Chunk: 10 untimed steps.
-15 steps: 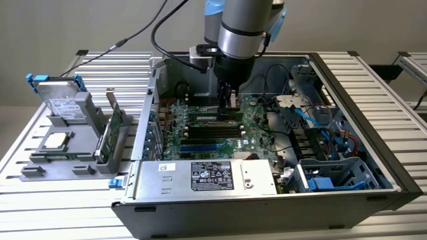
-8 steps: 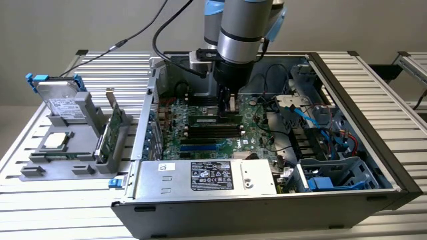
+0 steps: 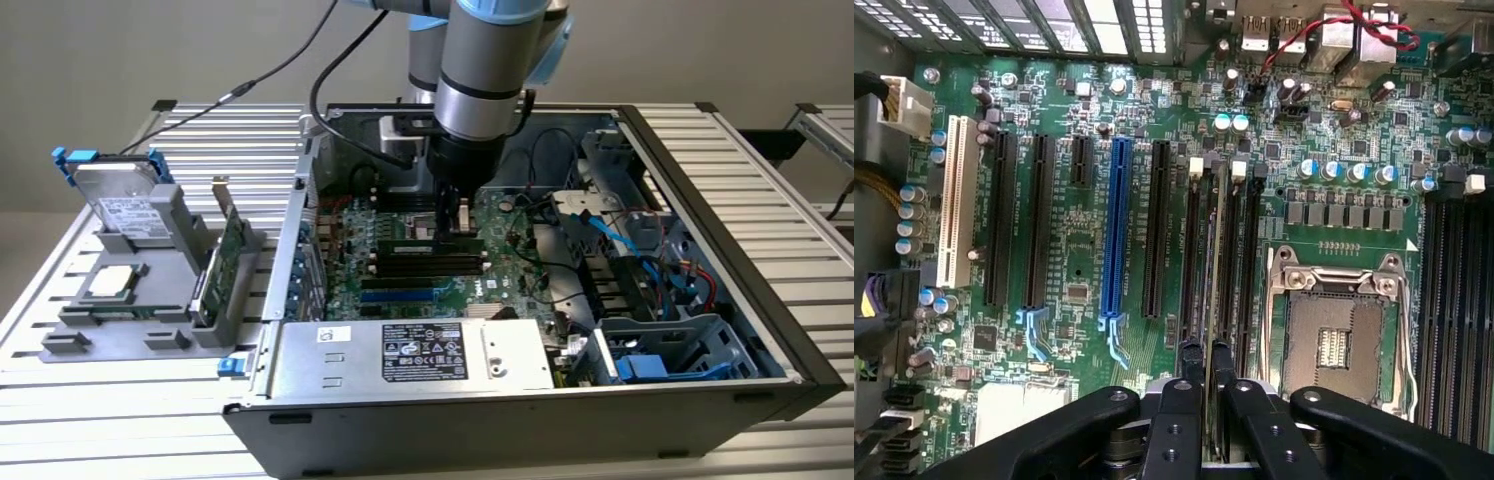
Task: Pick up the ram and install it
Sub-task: 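Insert the ram into the slot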
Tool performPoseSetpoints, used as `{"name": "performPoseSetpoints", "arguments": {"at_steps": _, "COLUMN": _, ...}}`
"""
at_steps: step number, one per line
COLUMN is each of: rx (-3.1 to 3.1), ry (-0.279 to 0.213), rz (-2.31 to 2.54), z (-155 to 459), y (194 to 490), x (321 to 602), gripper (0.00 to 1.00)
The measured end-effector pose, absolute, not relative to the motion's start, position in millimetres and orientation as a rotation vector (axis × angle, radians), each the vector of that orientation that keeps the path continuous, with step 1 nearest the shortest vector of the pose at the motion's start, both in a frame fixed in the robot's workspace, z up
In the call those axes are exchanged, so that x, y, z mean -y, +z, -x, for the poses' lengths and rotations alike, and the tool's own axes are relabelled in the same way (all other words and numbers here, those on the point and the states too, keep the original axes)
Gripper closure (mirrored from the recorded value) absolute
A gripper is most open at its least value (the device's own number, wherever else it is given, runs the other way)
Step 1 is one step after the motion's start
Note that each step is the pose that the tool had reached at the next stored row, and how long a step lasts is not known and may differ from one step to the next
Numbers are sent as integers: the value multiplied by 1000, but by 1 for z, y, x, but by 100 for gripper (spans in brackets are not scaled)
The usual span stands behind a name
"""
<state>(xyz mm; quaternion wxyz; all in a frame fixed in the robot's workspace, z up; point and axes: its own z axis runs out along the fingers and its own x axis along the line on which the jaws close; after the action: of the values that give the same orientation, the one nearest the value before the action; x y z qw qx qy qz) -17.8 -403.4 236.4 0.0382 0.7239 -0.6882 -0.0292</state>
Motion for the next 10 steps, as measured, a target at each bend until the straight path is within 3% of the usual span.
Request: {"name": "performPoseSetpoints", "arguments": {"at_steps": 10, "rx": 2107, "ry": -89, "rz": -2224, "z": 18, "y": 234, "x": 404, "gripper": 86}}
